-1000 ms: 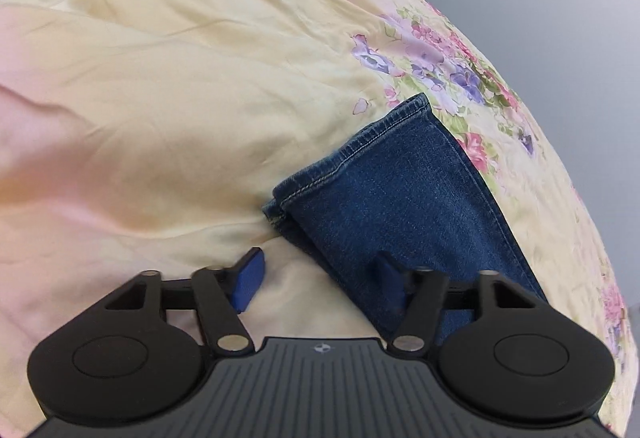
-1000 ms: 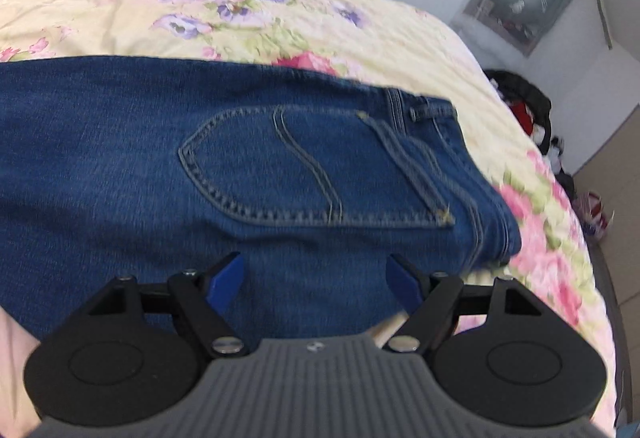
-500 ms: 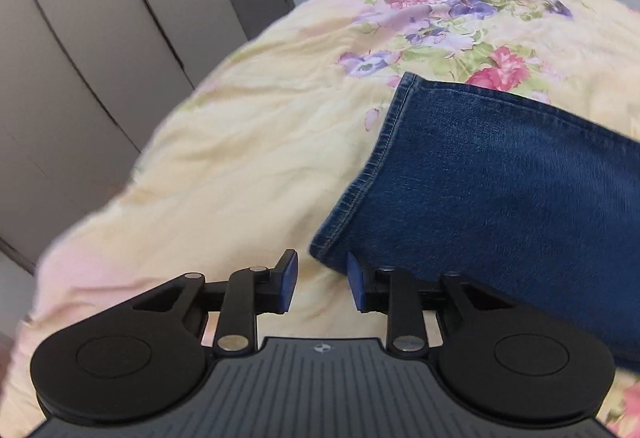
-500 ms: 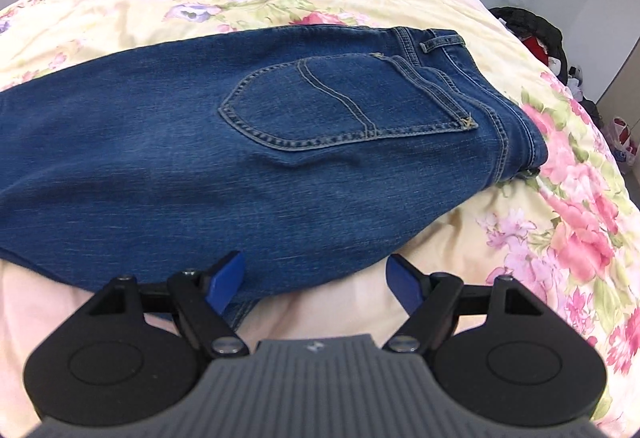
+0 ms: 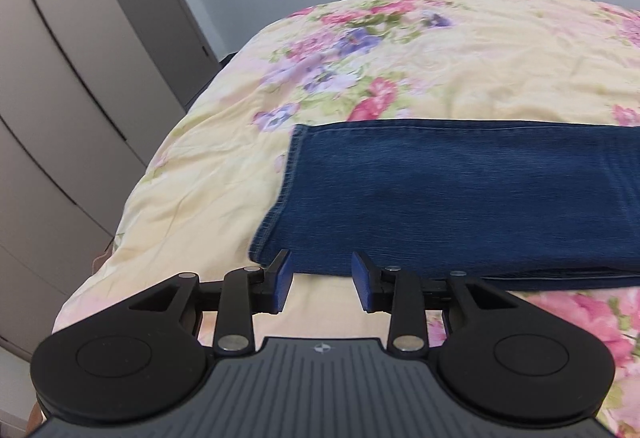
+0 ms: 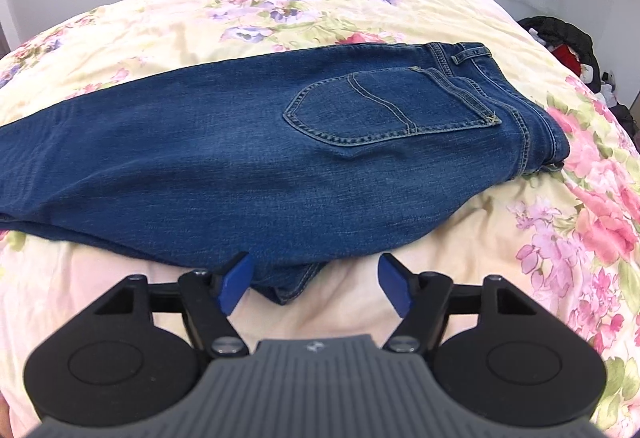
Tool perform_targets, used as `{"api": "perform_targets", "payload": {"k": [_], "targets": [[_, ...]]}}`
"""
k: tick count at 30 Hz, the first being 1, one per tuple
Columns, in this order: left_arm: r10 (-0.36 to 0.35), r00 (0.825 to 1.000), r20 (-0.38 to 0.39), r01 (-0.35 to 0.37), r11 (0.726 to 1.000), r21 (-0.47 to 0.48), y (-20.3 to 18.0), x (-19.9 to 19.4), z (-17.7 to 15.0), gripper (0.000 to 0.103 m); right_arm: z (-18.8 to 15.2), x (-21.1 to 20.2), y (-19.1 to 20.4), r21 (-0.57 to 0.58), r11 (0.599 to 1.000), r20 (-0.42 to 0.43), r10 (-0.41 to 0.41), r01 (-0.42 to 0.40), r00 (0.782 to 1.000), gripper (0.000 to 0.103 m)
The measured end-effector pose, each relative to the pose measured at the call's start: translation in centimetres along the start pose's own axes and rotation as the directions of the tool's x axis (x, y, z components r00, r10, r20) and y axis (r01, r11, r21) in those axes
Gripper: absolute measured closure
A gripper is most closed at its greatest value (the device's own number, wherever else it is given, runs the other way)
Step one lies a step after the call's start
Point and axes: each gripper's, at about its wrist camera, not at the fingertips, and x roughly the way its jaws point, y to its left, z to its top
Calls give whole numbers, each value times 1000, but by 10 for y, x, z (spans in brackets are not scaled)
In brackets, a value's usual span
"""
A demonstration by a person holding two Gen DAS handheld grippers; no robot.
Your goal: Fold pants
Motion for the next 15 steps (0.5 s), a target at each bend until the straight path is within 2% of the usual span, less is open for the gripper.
{"api": "perform_targets", "payload": {"k": [7, 11, 15], "targets": [[-50, 999, 3, 50, 998, 49, -31, -11, -8, 62, -15, -3, -12, 14, 1000, 18, 9, -9, 1000, 54], [-64, 998, -11, 64, 996, 66, -47, -7, -11, 62, -17, -4, -19, 53, 998, 20, 20, -21, 1000, 56], [-72, 997, -24, 74, 993, 91, -63, 1, -9, 62, -17, -1, -17, 43, 999, 19, 24, -24, 1000, 56]]}}
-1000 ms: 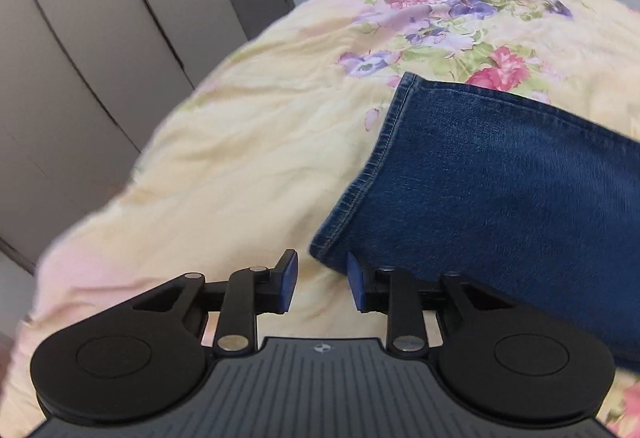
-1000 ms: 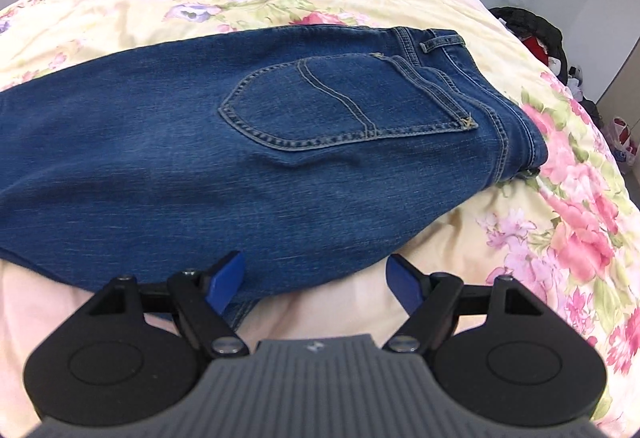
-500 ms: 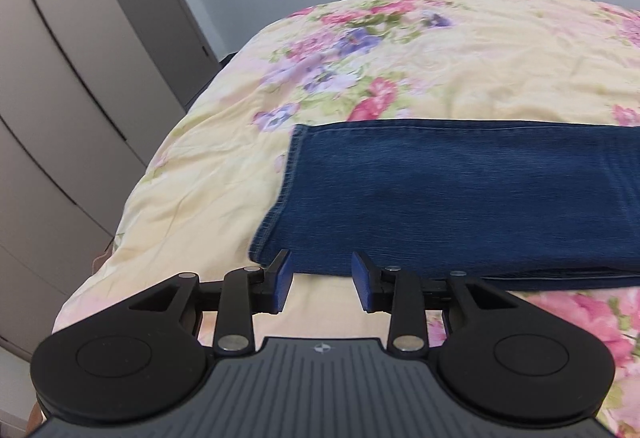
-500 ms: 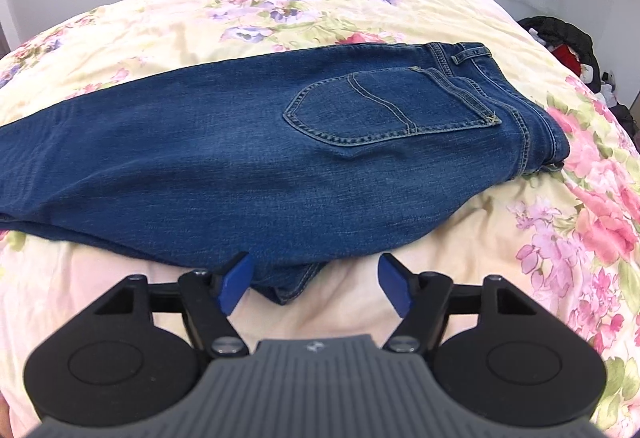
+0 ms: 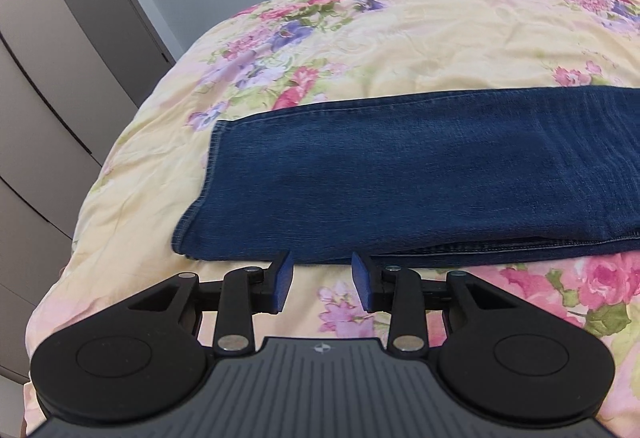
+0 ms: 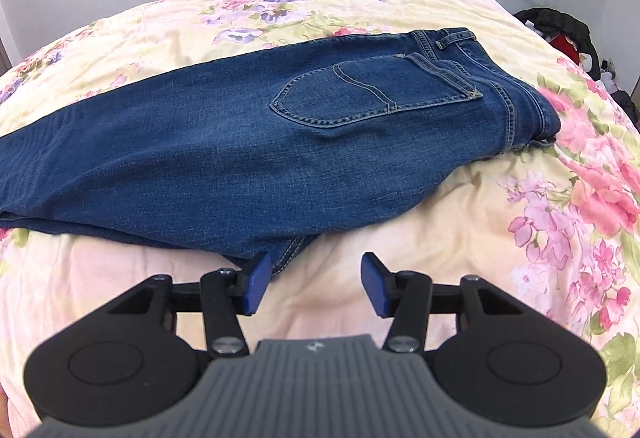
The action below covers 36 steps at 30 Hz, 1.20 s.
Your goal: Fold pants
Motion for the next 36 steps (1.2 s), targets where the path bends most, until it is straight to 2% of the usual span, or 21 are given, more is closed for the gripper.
{"api": "perform_targets", "payload": {"k": [6, 8, 9, 10, 11, 15, 20, 22, 25, 30, 36], "targets": [[6, 1000, -8, -5, 998, 56, -18, 11, 3, 62, -3, 12, 17, -26, 999, -45, 43, -44, 998, 56], [5, 1000, -18, -4, 998, 63, -21, 14, 3, 62, -4, 20, 26, -47, 999, -33, 5, -7, 999, 58], [5, 1000, -23, -4, 998, 65, -22, 16, 3, 62, -3, 25, 28, -54, 998, -29, -14, 12, 999, 63], [5, 1000, -27, -3, 998, 66, -22, 17, 3, 62, -2, 29, 29, -44, 999, -27, -23, 21, 999, 87], [3, 1000, -29, -1, 998, 67, -22, 19, 4, 62, 0, 30, 29, -33, 999, -29, -16, 15, 999, 95], [3, 999, -41, 0, 998, 66, -21, 25, 5, 62, 1, 17, 25, -54, 998, -26, -17, 16, 1000, 100], [15, 998, -65, -11, 998, 56, -21, 30, 4, 62, 1, 31, 17, -42, 999, -144, -15, 9, 989, 103], [10, 998, -56, -6, 998, 62, -22, 24, 3, 62, -2, 39, 16, -46, 998, -187, -57, 49, 981, 103], [5, 999, -37, -2, 997, 81, -23, 13, 5, 62, 0, 41, -5, 51, 999, -231, -2, 14, 973, 103], [-49, 998, -29, 50, 998, 47, -28, -4, 17, 62, 9, 21, -17, 23, 999, -203, 47, -43, 978, 103], [-105, 994, 10, 104, 992, 77, -61, -25, 33, 62, 38, 1, -46, -41, 999, -119, 7, -12, 993, 103]]}}
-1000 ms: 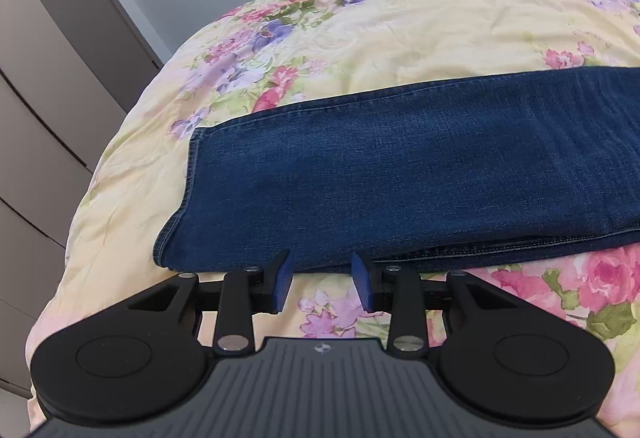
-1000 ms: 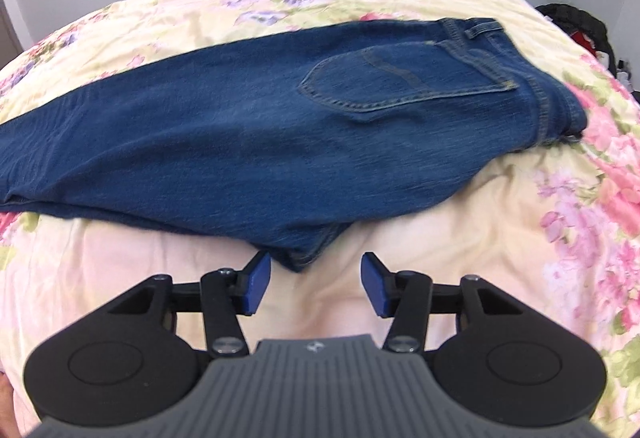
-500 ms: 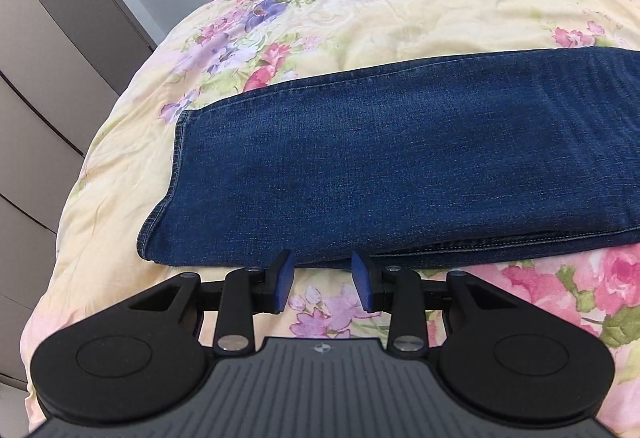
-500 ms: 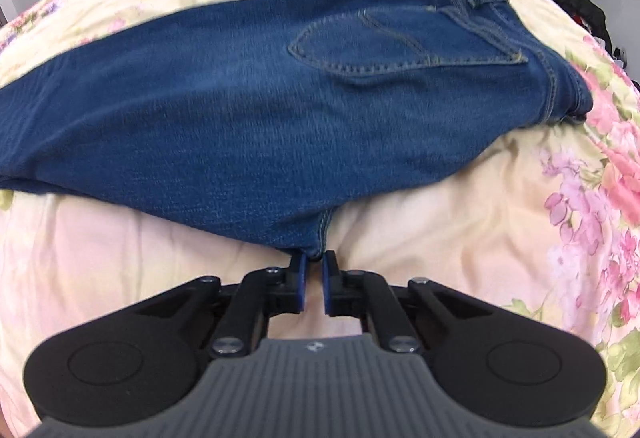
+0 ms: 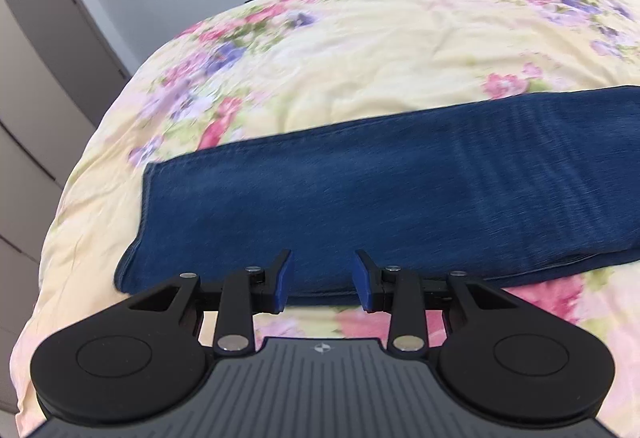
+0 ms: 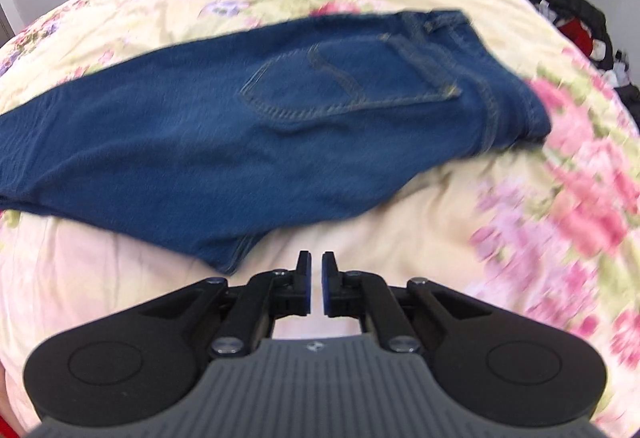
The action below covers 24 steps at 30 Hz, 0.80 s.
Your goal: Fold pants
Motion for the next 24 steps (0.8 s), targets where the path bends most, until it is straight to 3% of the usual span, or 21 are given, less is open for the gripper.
{"api": "perform_targets", "payload": {"k": [7, 14, 21, 24], "targets": [[-99, 995, 26, 96, 992, 83, -64, -4, 21, 62, 43, -1, -30, -113, 992, 84, -50, 60, 995, 100], [-191, 981, 15, 188, 973, 131, -125, 16, 39, 62, 74, 16, -58, -168, 983, 120, -54, 74, 991, 99], [-226, 974, 16, 222, 967, 123, -153, 53, 58, 62, 103, 44, -98, -116, 992, 142, -21, 37, 990, 98], [-221, 975, 5, 219, 970, 109, -159, 71, 68, 62, 120, 62, -108, -69, 998, 161, 3, 8, 987, 93]]}}
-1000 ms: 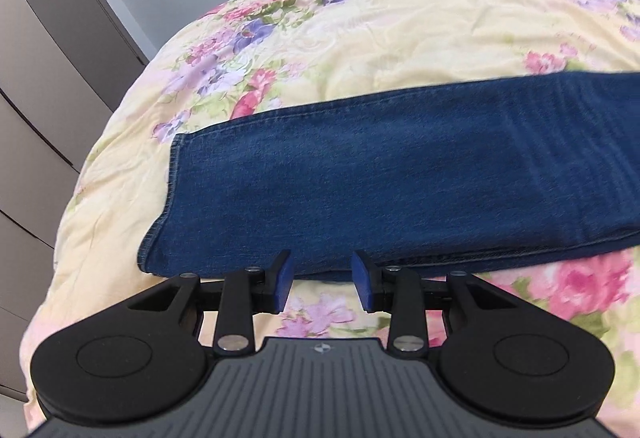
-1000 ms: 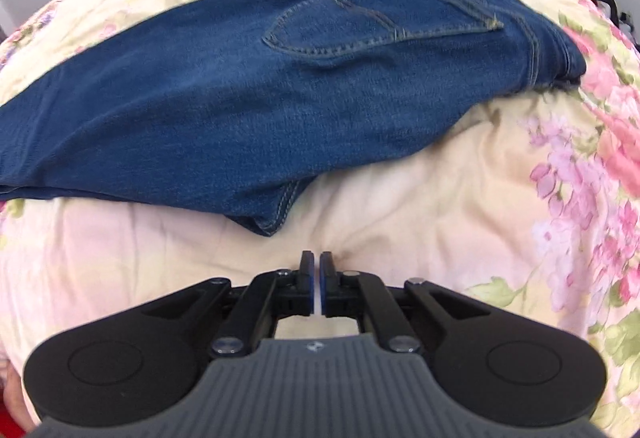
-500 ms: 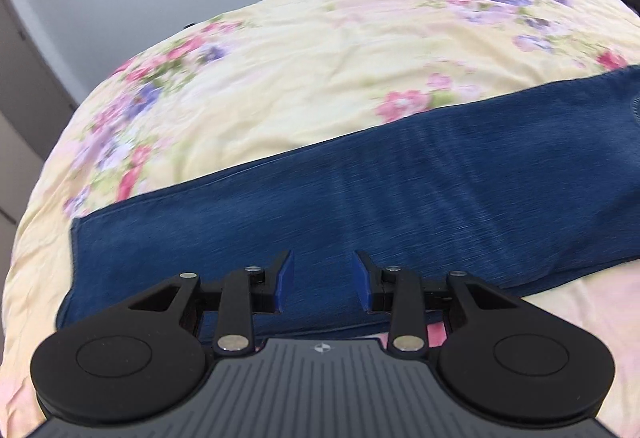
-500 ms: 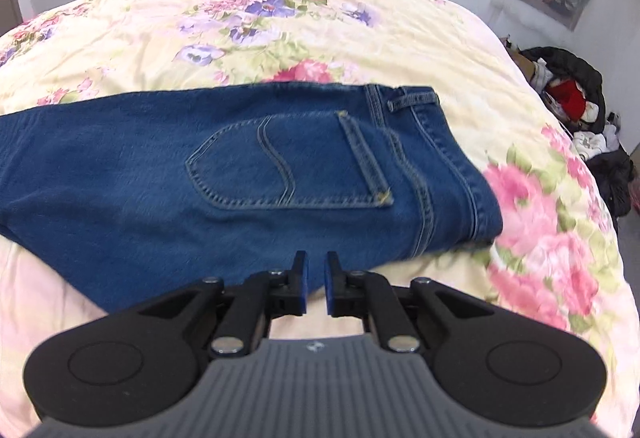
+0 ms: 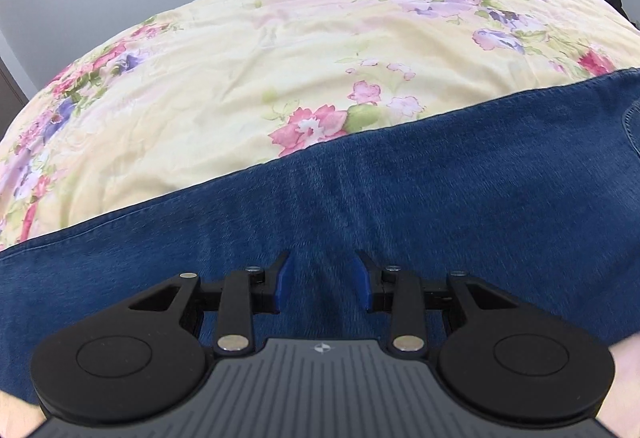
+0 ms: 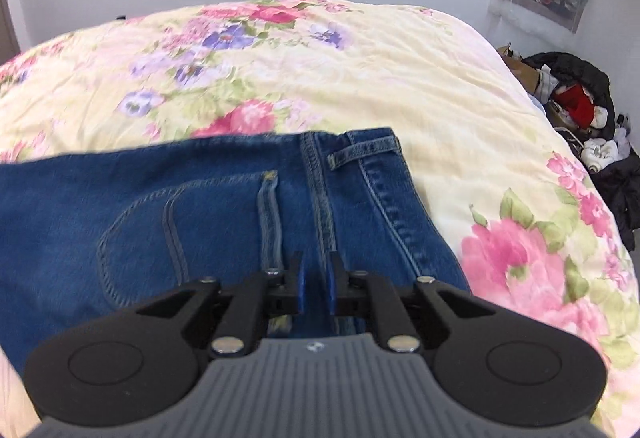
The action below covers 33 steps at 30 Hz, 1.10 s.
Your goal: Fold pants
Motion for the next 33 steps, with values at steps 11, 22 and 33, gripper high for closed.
{"api": "perform_targets", "payload": {"k": [11, 22, 33], "targets": [[-4, 1000, -4, 4, 997, -82, 17, 52, 24, 62, 48, 97, -14, 93, 995, -22, -36, 38, 999, 87], [21, 1000, 22, -19, 994, -106, 36, 39, 28, 62, 52, 87, 2, 46, 993, 30, -106, 104, 994, 79], [110, 991, -70, -127, 939, -320, 171, -39, -31, 55, 42, 35, 95, -122, 992, 28, 36, -32, 999, 75]]}}
